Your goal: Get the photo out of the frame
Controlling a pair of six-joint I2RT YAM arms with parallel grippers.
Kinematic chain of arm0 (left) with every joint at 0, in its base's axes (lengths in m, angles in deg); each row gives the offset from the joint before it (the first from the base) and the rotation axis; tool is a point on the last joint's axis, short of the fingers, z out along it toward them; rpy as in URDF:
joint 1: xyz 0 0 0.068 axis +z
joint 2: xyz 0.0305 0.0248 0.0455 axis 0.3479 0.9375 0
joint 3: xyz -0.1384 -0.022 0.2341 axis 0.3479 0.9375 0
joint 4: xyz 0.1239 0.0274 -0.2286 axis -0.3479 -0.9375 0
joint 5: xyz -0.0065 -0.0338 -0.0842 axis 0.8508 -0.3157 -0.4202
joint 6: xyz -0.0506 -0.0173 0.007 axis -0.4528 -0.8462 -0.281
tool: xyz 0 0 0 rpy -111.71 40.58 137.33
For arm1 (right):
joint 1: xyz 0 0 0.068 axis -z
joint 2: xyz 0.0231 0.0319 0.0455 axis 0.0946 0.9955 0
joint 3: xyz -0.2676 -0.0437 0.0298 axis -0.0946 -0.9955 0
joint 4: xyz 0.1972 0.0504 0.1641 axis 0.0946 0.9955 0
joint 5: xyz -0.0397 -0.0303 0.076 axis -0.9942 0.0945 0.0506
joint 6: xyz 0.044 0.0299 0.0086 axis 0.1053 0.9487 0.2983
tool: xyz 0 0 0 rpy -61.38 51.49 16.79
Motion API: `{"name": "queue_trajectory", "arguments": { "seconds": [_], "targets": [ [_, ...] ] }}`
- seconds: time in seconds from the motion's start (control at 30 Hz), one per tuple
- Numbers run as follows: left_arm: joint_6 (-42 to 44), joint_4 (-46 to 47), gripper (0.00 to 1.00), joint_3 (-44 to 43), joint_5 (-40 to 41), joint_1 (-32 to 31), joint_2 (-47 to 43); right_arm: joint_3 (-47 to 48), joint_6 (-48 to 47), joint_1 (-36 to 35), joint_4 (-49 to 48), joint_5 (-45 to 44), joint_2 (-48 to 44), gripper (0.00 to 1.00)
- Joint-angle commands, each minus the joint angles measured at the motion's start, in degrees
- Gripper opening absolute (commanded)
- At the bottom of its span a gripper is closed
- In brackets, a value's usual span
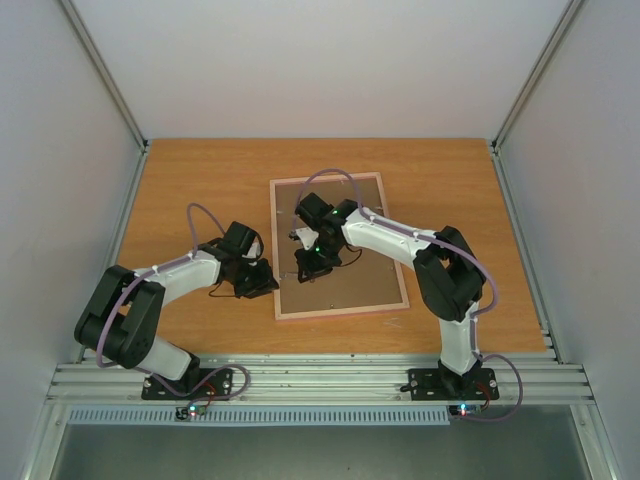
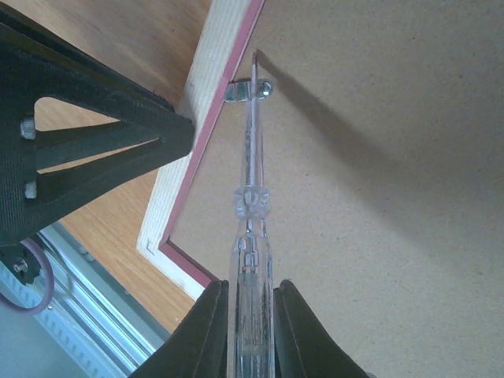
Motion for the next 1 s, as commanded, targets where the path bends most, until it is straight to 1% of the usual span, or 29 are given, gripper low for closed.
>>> {"name": "queue_trajectory", "arguments": {
  "seconds": [0.0,0.17,0.43,0.73,0.97],
  "targets": [
    [1.21,-2.1,0.23,0.02,1.49,-0.2,1.39,0.77,-0.09,-0.22,1.92,1.58,1.35,0.01],
    [1.21,-2.11,0.22,0.11,1.71,-0.21,1.4,1.66,-0.73,-0.64,3.76,1.97,2.12,0.01],
    [1.39,-2.09,0.22,0.27,2.28,-0.16,1.45,4.29,-2.34,-0.93,9.97,1.64,3.99,0.01],
    [1.65,-2.12,0.22,0.05,2.61,-0.16,2.13,5.84,-4.22,-1.06,15.84,-1.39,4.5,0.01],
    [2.15,-2.45,0.22,-0.29,2.87,-0.17,2.48,6.57,-4.83,-1.02,18.53,-4.29,4.67,0.01]
  ]
}}
